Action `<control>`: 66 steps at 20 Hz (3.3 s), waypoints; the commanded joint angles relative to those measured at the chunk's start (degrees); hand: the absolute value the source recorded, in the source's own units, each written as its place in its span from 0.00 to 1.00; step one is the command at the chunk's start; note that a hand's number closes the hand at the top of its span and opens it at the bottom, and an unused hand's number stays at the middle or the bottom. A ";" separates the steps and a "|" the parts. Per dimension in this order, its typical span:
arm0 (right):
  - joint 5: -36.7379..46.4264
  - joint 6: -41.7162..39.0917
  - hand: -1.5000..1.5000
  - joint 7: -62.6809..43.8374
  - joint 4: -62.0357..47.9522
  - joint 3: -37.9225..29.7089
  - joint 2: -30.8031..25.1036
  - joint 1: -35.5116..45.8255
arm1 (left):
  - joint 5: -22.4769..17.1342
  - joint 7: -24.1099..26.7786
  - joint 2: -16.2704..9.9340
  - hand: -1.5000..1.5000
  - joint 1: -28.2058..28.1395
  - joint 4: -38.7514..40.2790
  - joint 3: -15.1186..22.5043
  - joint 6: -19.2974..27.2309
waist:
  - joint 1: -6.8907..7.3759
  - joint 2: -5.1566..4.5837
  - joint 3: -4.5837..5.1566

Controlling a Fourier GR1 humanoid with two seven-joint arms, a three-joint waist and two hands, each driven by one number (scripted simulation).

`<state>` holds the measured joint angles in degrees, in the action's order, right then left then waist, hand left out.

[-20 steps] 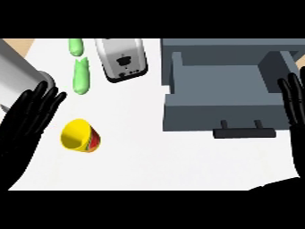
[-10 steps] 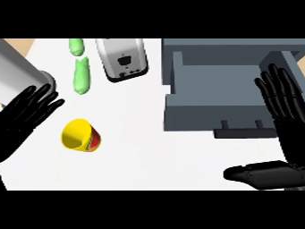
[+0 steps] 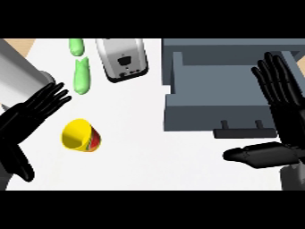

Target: Pick up the cup, place it into the drawer and close the drawer

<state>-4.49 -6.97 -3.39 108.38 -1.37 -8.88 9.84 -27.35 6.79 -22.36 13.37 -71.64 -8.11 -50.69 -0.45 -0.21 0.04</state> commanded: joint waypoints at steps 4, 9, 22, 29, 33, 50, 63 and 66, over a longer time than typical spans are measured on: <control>1.75 0.18 0.00 -0.82 2.46 0.31 0.20 -0.74 | 16.53 13.84 0.42 0.00 5.68 15.78 -1.74 -0.68 | -0.09 0.11 0.01; 0.39 -0.38 0.00 -1.73 1.41 -1.11 -0.15 2.16 | 25.35 24.47 -0.49 0.00 9.73 29.21 0.15 1.35 | -0.16 0.04 0.02; -5.50 -4.03 0.00 -4.22 -1.80 -6.66 -4.51 6.66 | 34.79 45.04 -0.76 0.00 11.45 46.25 6.25 8.69 | -1.11 -0.42 0.18; -2.65 -2.40 0.00 -2.45 -0.44 -3.22 -1.42 4.35 | 35.29 49.30 0.71 0.00 14.34 52.15 7.00 11.11 | -2.16 -0.74 0.29; -1.29 -1.12 0.00 -2.72 -4.36 -3.84 -1.76 9.22 | 36.58 52.96 3.27 0.00 13.36 53.26 8.60 13.97 | -1.27 -0.93 0.33; -3.39 -3.21 0.00 -4.92 -2.08 -3.61 -2.70 8.10 | 35.76 52.02 7.55 0.00 18.61 57.37 10.65 8.03 | -2.55 -0.95 0.36; -3.99 -2.82 0.00 -4.99 -1.54 -6.28 -3.87 7.53 | 32.24 64.01 10.39 1.00 16.15 50.57 8.47 17.42 | -1.25 -0.38 0.26; -3.08 -2.15 0.00 -3.95 -2.86 -6.09 -3.31 8.24 | 25.78 61.67 10.94 1.00 16.38 50.90 0.19 30.01 | -0.40 -0.47 0.22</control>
<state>-7.57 -9.68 -7.06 105.79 -6.99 -12.19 17.21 3.13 60.18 -12.21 30.39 -20.75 -2.56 -22.07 -1.63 -0.82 0.30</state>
